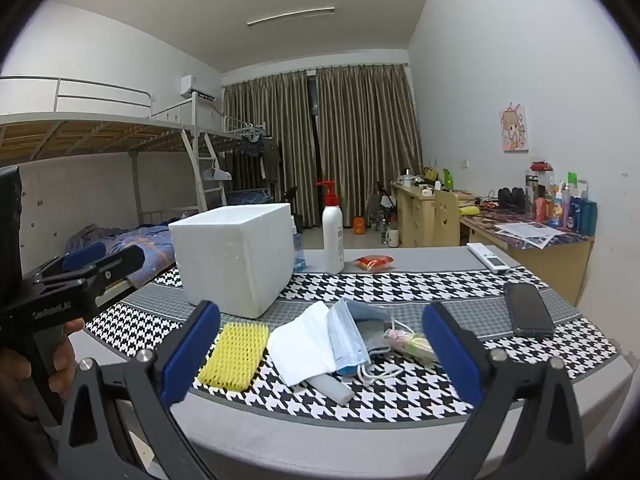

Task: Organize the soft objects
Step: 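Move left gripper to the yellow foam net while right gripper approaches the blue face mask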

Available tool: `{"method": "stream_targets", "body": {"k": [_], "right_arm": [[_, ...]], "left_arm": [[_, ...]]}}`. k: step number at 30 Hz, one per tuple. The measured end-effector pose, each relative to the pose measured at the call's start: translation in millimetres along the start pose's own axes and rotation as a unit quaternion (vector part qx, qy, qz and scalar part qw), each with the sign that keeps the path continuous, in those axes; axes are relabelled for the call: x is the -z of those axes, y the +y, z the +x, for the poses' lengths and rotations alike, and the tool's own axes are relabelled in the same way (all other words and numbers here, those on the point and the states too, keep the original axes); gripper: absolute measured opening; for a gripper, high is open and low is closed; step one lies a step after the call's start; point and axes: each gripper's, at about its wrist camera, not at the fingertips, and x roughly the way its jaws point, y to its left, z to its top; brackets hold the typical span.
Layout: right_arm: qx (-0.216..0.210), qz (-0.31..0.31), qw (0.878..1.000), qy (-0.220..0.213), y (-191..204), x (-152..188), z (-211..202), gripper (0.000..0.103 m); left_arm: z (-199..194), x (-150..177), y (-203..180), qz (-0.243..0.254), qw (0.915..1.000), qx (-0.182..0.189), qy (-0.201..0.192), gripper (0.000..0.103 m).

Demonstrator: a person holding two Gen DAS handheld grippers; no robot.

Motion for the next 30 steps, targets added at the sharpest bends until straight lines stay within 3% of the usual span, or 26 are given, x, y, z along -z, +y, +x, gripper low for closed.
{"method": "stream_targets", "body": {"k": [30], "right_arm": [[-0.011,0.004,1.000,-0.008,-4.4,2.0,-1.5,0.102]], "left_arm": [[-2.7,0.4,-8.6,0.015,0.9997,0.020,0.001,0.102]]}}
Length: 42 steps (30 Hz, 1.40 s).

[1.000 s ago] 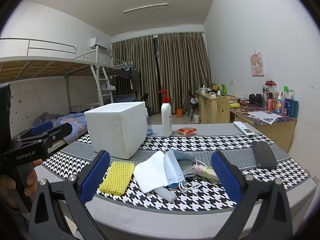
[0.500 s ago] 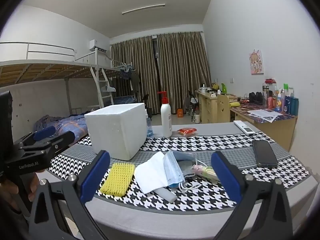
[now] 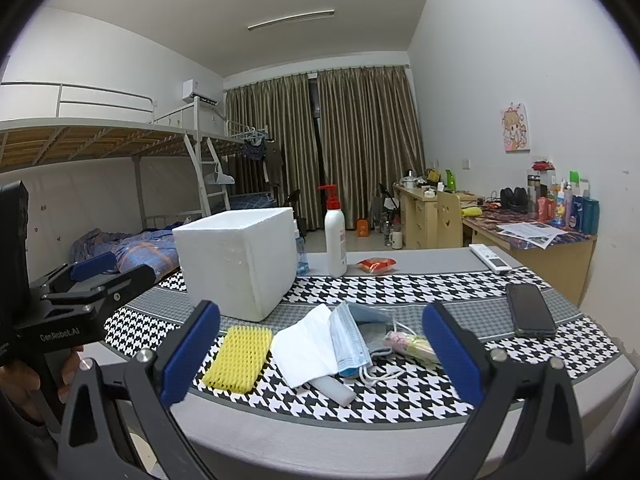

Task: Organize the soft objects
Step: 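Move left gripper to the yellow foam net while right gripper approaches the blue face mask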

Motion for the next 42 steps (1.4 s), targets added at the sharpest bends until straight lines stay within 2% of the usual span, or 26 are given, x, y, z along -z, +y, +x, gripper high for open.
{"method": "stream_targets", "body": {"k": [11,20,42], "right_arm": [[0.003,-0.003,1.000,0.009,0.7,-0.6,7.8,0.102],[0.003,-0.002,1.000,0.024,-4.4,-0.7,22.0,0.102],[0.003,0.002,0.997,0.075,-20.1,1.3,67.6,0.102]], "left_arm": [[6.6,2.1,0.3,-0.003,0.9999,0.006,0.011,0.102],[23.6,6.1,0.0,-0.002,0.9993,0.008,0.035,0.102],[81.7,24.2,2.2,-0.013,0.9923,0.006,0.123,0.102]]}}
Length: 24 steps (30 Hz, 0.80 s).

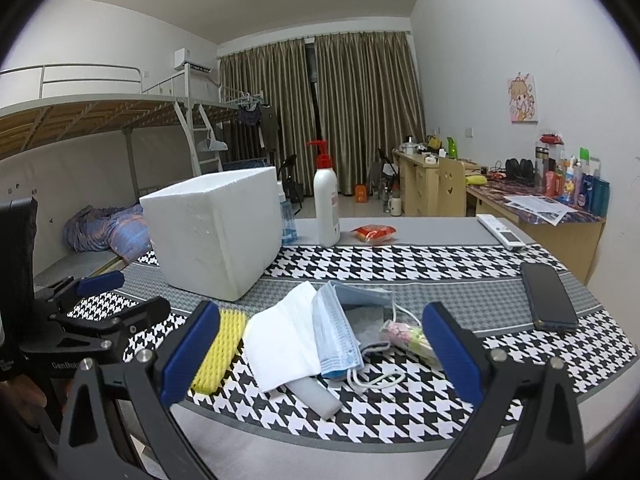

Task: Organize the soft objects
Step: 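Move left gripper to the yellow foam net while right gripper approaches the blue face mask, then close left gripper on the yellow foam net while right gripper grasps the blue face mask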

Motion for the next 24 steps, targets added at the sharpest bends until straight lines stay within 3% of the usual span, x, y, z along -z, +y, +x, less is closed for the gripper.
{"method": "stream_targets", "body": {"k": [24], "right_arm": [[-0.013,-0.002,0.998,0.058,-5.4,0.2,46.7,0.100]], "left_arm": [[61.1,18.3,7.0,-0.013,0.9940,-0.003,0.108,0.100]]}}
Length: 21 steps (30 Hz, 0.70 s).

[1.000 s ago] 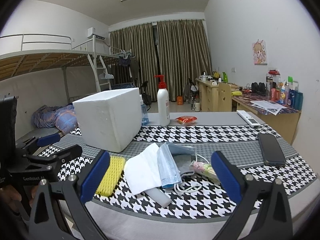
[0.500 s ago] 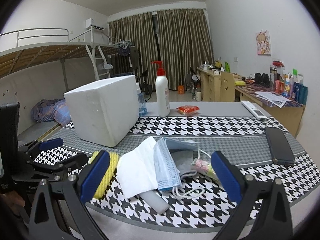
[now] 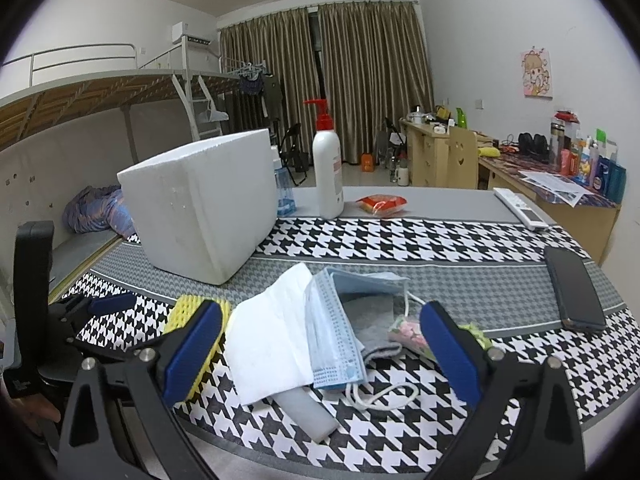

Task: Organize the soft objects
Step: 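Close left gripper on the yellow foam net while right gripper grasps the blue face mask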

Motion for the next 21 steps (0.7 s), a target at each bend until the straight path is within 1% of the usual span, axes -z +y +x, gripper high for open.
{"method": "stream_targets", "body": {"k": [1,3,6,8,11,13,16,18,20,21], "right_arm": [[-0.003,-0.001,1.000,0.000,0.3,0.2,1.0,0.099],[-0.004,-0.001,1.000,0.005,0.3,-0.5,5.0,0.098],[-0.011,-0.002,1.000,0.014,0.1,1.0,10.7,0.090],[-0.014,0.000,1.000,0.019,-1.0,1.5,13.8,0.084],[-0.014,0.004,0.999,0.030,-4.1,1.7,18.4,0.079],[-0.014,0.009,0.999,0.037,-7.1,2.1,20.3,0.077],[-0.016,0.012,0.999,0.042,-9.5,3.0,22.5,0.072],[-0.015,0.012,0.999,0.046,-10.9,3.1,24.6,0.071],[-0.018,0.013,0.999,0.050,-11.5,3.4,25.2,0.065],[-0.019,0.014,0.998,0.051,-12.1,3.4,25.1,0.064]], "left_arm": [[1.9,-0.1,-1.0,0.000,1.0000,0.003,0.004,0.098],[7.1,-1.9,-4.0,0.002,0.9999,0.008,0.010,0.097],[13.9,-1.2,-5.9,0.004,0.9997,0.007,0.023,0.093],[17.7,-1.0,-7.2,0.000,0.9995,0.010,0.031,0.092],[21.6,-1.5,-9.5,0.001,0.9993,0.004,0.037,0.090],[23.1,-1.1,-10.5,0.004,0.9992,-0.003,0.041,0.089],[25.9,-0.2,-12.1,0.009,0.9988,0.000,0.049,0.083],[26.6,0.7,-11.1,0.007,0.9987,-0.001,0.050,0.083],[26.8,1.6,-11.1,0.007,0.9986,-0.001,0.052,0.081],[26.9,2.4,-11.2,0.008,0.9985,0.001,0.053,0.077]]}}
